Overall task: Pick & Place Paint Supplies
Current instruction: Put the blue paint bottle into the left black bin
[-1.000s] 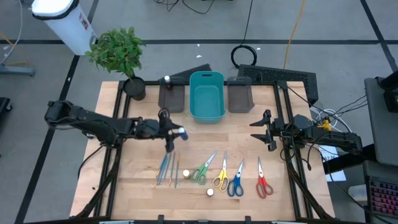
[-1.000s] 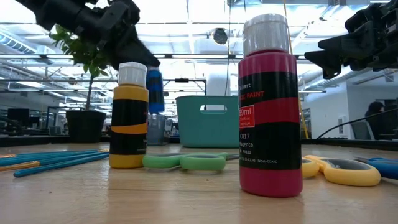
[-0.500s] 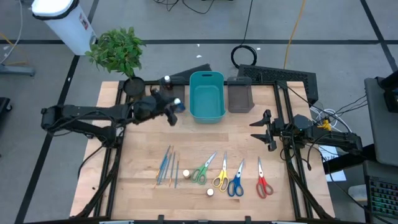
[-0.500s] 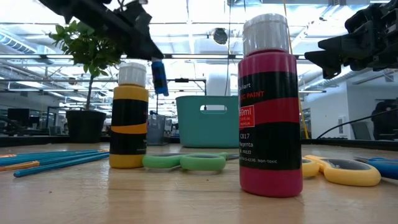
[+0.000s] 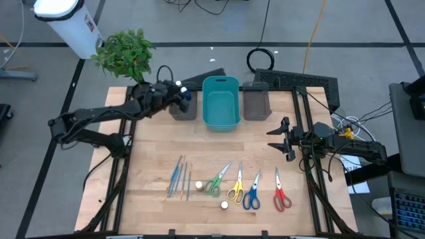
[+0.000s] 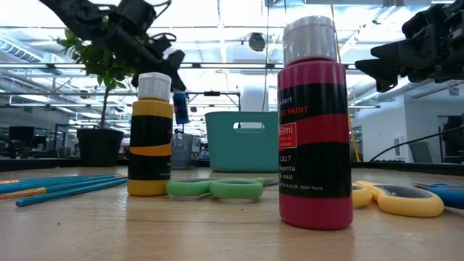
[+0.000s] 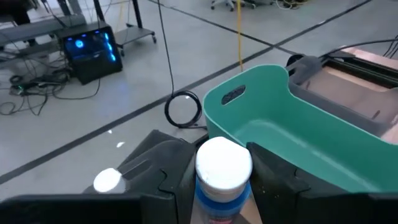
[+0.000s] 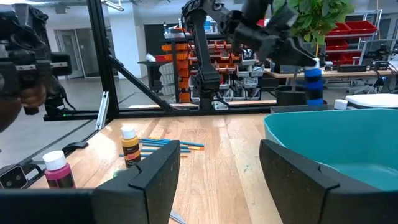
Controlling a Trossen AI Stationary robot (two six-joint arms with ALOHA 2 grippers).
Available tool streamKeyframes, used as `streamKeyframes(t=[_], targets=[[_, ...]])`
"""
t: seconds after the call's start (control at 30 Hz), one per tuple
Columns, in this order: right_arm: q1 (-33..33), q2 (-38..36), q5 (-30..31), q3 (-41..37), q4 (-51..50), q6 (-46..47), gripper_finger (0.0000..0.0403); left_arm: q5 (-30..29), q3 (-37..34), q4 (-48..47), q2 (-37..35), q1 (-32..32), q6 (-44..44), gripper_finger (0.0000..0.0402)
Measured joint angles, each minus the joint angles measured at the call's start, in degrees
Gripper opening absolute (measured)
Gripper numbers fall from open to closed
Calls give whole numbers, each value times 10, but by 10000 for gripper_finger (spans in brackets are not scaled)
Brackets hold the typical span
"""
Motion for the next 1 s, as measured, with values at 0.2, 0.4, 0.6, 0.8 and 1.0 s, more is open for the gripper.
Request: streamKeyframes(t=[0.2,0.4,0.6,0.8,1.0], targets=[[0,0,0,0,0,0,212,1,0,63,70,36,1,136],[0,0,0,0,0,0,212,1,-1,111,129,76,-12,136],[0,0,0,0,0,0,212,11,-1,140,173,103,-28,136],[0,0,0,0,0,0,212,18,0,172,204,107,-28,136],[0,0,0,0,0,0,212,45,36,155,234,107,-10,136]])
